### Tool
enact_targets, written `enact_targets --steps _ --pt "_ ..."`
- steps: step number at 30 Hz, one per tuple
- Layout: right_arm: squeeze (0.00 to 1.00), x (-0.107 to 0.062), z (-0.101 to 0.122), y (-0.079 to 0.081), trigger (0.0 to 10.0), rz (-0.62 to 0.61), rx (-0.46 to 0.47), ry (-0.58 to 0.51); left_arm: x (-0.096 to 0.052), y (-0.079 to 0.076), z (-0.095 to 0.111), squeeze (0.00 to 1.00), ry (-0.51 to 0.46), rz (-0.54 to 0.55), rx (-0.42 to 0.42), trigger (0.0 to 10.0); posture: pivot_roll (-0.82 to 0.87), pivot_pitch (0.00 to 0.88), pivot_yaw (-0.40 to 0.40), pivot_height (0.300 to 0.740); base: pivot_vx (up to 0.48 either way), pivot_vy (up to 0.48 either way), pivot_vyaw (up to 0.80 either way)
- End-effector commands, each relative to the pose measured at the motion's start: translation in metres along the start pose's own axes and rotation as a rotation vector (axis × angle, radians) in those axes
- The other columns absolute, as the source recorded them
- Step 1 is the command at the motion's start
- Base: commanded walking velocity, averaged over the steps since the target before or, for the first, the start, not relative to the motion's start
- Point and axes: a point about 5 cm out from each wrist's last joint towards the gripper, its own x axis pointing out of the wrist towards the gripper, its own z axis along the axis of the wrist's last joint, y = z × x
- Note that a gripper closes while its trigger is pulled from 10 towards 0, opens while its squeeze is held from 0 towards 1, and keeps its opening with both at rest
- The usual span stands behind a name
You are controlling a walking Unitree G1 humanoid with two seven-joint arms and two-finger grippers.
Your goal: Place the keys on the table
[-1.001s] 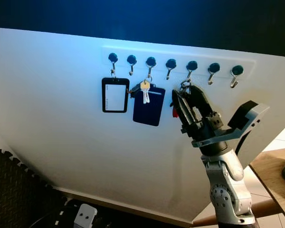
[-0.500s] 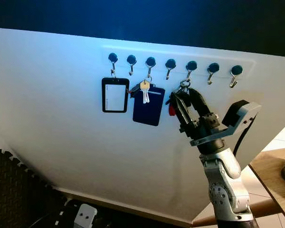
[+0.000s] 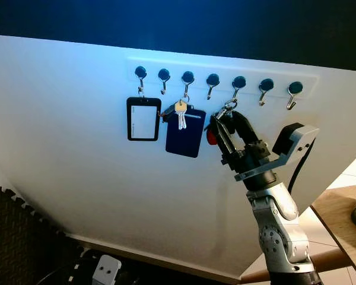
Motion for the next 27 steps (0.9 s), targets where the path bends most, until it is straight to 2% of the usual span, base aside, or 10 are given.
enact_targets --steps 1,13,27 --pt "0.00 0.002 0.000 0.002 10.0 0.018 0.021 -0.013 -0.005 0.002 -0.005 0.00 0.031 0.000 0.008 10.0 0.09 0.117 -0.030 0.740 0.000 0.000 0.00" --pt "0.00 0.007 0.010 0.015 10.0 0.094 0.072 -0.078 -0.006 0.003 -0.007 0.00 0.034 0.006 0.002 10.0 0.09 0.127 -0.030 0.740 0.000 0.000 0.00" --pt "0.00 0.009 0.014 0.020 10.0 0.136 0.087 -0.096 -0.006 0.002 -0.007 0.00 0.038 0.009 0.000 10.0 0.09 0.131 -0.031 0.740 0.000 0.000 0.00"
